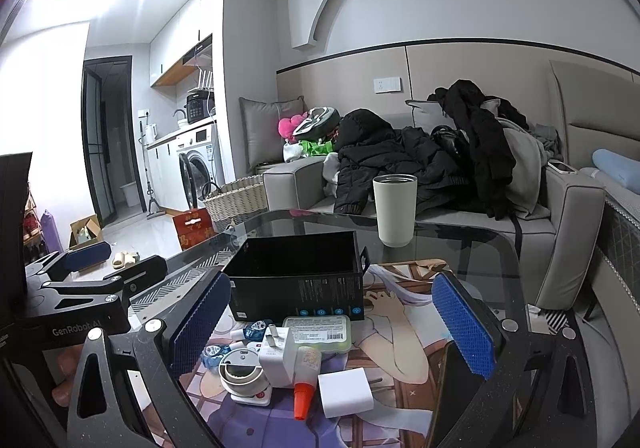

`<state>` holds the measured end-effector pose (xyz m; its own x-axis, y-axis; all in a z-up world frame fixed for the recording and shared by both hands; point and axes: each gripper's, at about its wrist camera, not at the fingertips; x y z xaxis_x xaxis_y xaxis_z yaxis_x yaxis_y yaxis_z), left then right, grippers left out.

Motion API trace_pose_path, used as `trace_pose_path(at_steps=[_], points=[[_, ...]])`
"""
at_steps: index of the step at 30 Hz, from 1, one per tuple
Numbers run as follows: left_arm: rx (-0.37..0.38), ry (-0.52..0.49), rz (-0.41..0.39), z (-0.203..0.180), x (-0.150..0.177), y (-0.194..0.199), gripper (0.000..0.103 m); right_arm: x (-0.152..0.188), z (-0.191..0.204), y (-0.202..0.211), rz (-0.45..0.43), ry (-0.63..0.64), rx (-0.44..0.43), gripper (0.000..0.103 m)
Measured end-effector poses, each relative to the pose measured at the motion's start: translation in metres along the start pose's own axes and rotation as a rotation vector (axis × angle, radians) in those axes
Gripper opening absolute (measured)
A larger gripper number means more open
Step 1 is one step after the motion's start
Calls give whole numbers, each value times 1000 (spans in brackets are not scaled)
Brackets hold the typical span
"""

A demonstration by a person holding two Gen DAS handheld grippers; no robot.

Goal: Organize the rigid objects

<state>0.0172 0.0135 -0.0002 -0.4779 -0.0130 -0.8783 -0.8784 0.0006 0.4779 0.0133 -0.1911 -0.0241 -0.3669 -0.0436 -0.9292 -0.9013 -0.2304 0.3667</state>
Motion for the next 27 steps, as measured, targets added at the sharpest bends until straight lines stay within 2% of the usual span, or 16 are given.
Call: trace_pose_path(at_steps=[22,27], points=[[3,10,10,-1,1,-1,103,-1,-1,0,-2,-15,-2,103],[3,11,10,-1,1,-1,103,-2,-3,-2,23,-17,-8,103]])
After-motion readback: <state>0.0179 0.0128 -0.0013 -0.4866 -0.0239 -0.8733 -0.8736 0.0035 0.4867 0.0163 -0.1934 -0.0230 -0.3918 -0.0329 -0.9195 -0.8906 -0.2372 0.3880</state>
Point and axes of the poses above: each gripper's, at about its wrist camera, not at the fingertips, and y roughly against the way its jaws point, z to its left, x to its underside, and after that the axes turned 5 degrees about z, right-handed
